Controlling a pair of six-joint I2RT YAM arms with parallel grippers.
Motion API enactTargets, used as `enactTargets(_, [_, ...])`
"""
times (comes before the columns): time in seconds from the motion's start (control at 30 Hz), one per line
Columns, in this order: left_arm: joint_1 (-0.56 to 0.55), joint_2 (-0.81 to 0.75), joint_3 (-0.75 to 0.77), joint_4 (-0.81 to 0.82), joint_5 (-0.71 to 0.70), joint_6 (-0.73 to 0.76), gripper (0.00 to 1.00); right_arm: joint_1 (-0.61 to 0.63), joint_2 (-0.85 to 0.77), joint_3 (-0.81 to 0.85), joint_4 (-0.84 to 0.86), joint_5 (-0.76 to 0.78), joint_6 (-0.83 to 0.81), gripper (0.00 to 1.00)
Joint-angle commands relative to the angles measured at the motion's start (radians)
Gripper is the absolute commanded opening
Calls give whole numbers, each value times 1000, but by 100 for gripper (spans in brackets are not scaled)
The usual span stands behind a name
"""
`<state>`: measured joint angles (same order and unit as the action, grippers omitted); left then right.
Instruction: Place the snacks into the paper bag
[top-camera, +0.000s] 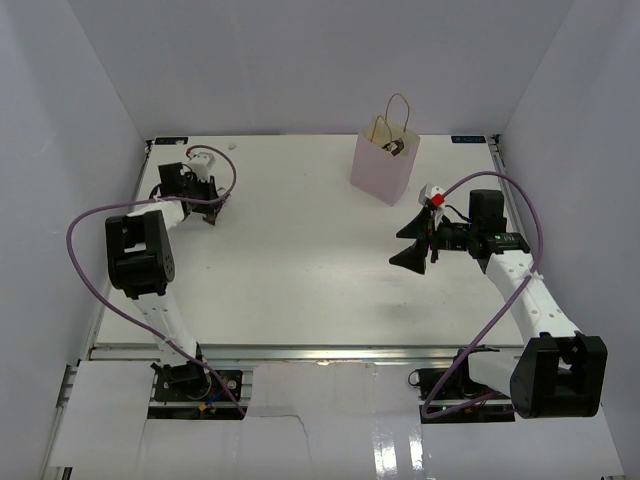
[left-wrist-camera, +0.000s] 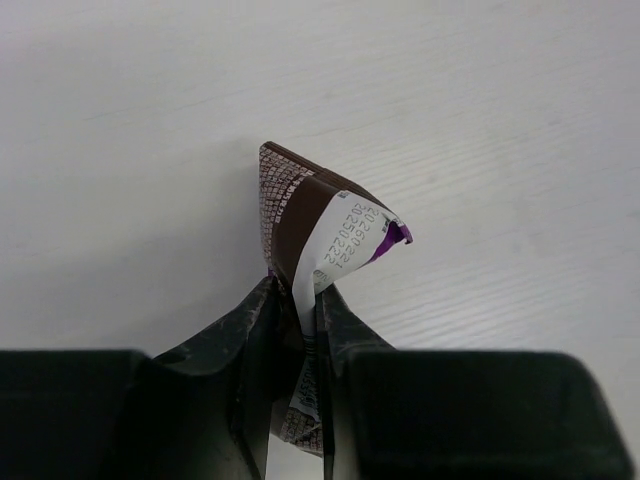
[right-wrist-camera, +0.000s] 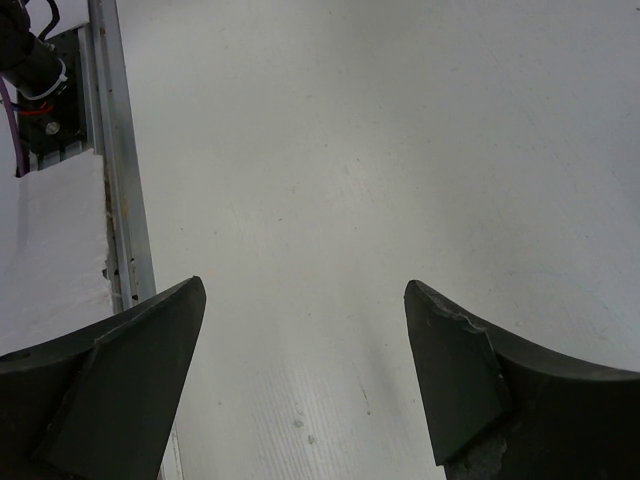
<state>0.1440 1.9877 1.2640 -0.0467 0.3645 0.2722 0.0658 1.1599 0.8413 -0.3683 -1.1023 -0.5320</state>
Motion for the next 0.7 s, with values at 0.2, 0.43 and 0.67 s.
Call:
enactTargets(0.2, [-167,-122,-17,240,625,-629,21,-26,-8,25,8,2,10,85])
enactTargets(0.43, [-489,-116,-75,448,777,-824,24,-20,-9,-2,-7,-288,-129,90])
enactTargets(0.67, [-656,-107,-120,459,886,-817,25,26,-51,36,-638,-159,-1352,90])
